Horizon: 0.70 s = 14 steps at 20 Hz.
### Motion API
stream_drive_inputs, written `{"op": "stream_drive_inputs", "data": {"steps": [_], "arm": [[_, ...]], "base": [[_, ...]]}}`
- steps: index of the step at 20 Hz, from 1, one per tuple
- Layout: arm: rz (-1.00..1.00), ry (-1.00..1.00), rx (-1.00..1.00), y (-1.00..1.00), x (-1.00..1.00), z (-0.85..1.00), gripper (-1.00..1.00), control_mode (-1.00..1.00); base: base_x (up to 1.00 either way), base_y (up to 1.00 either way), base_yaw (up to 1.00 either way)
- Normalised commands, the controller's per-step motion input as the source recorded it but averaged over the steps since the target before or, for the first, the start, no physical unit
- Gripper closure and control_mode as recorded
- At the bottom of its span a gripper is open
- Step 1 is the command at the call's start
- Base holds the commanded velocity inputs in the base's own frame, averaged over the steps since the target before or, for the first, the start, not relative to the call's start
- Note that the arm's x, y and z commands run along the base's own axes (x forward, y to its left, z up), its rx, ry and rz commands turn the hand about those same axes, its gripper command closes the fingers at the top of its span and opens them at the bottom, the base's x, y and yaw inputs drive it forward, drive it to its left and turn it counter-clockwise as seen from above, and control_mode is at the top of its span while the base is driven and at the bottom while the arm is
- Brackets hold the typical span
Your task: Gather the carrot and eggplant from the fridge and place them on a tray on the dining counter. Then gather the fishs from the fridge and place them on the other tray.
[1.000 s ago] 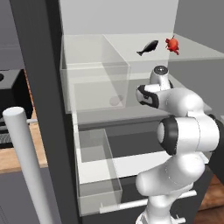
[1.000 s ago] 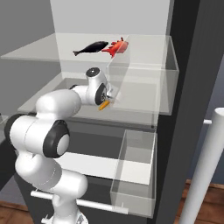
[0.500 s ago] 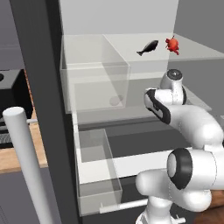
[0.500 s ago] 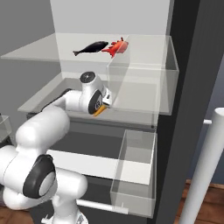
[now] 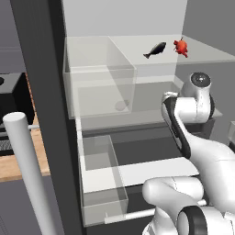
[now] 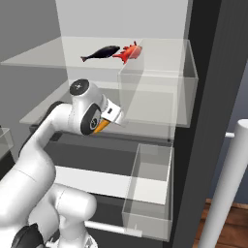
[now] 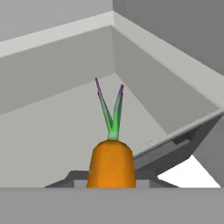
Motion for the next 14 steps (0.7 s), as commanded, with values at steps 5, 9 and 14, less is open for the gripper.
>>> {"op": "stream_drive_inputs", "data": {"steps": [5, 9, 14], "arm": [[-0.02, -0.05, 0.00, -0.01, -0.96, 0.56, 1.00, -1.00], [0.00, -0.05, 0.00, 0.00, -0.98, 0.41, 1.00, -1.00], [0.01, -0.02, -0.02, 0.16, -0.74, -0.04, 1.00, -1.00]], "base": [[0.00, 0.00, 0.00], [0.00, 0.00, 0.00], [0.00, 0.00, 0.00]]}}
